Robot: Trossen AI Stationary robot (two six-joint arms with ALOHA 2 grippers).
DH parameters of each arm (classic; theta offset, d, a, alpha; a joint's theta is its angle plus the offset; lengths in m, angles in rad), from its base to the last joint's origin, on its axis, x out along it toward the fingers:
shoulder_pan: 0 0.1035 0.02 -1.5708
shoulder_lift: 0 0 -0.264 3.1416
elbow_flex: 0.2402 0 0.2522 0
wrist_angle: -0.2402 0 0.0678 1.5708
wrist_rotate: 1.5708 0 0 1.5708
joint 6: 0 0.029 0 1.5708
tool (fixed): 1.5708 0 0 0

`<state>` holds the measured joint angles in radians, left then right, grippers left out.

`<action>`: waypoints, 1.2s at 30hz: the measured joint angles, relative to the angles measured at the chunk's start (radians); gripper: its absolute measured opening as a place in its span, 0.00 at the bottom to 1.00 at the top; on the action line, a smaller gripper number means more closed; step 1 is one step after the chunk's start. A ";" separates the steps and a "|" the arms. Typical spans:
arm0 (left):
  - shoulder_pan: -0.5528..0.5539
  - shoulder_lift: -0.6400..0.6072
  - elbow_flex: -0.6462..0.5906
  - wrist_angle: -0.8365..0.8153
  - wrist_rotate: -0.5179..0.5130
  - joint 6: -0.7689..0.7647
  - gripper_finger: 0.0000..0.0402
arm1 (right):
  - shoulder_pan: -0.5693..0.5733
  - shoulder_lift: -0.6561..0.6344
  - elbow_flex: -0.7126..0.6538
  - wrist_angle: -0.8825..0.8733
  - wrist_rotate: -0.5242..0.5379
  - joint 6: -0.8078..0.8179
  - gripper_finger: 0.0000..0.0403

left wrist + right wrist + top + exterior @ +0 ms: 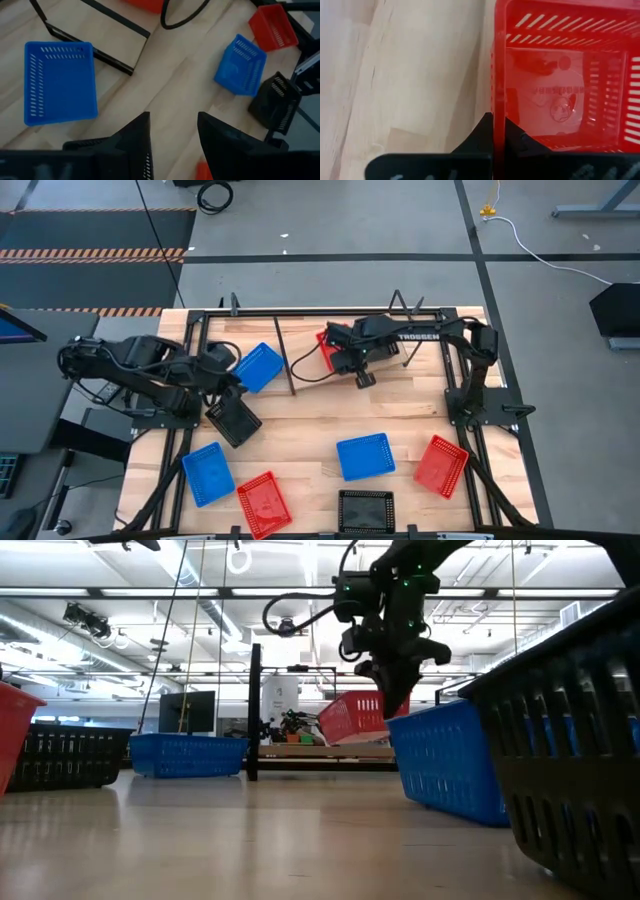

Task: Stack baskets on shelf by color
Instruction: Put the top red bin on the shelf

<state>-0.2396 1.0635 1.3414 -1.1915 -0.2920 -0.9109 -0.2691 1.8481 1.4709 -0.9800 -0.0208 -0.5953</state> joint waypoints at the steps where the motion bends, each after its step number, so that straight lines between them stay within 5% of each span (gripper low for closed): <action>1: -0.008 0.005 0.000 0.001 0.000 -0.003 0.43 | 0.000 0.000 -0.004 0.007 0.000 0.000 0.01; 22: -0.019 0.096 0.000 -0.118 -0.038 0.031 0.43 | -0.035 0.000 -0.007 0.094 -0.026 0.024 0.09; 36: 0.033 0.095 0.000 -0.248 -0.120 0.192 0.43 | -0.026 -0.020 0.048 0.000 -0.036 0.182 0.27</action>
<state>-0.2065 1.1584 1.3415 -1.4393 -0.4116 -0.7185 -0.2950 1.8276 1.5191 -0.9800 -0.0570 -0.4133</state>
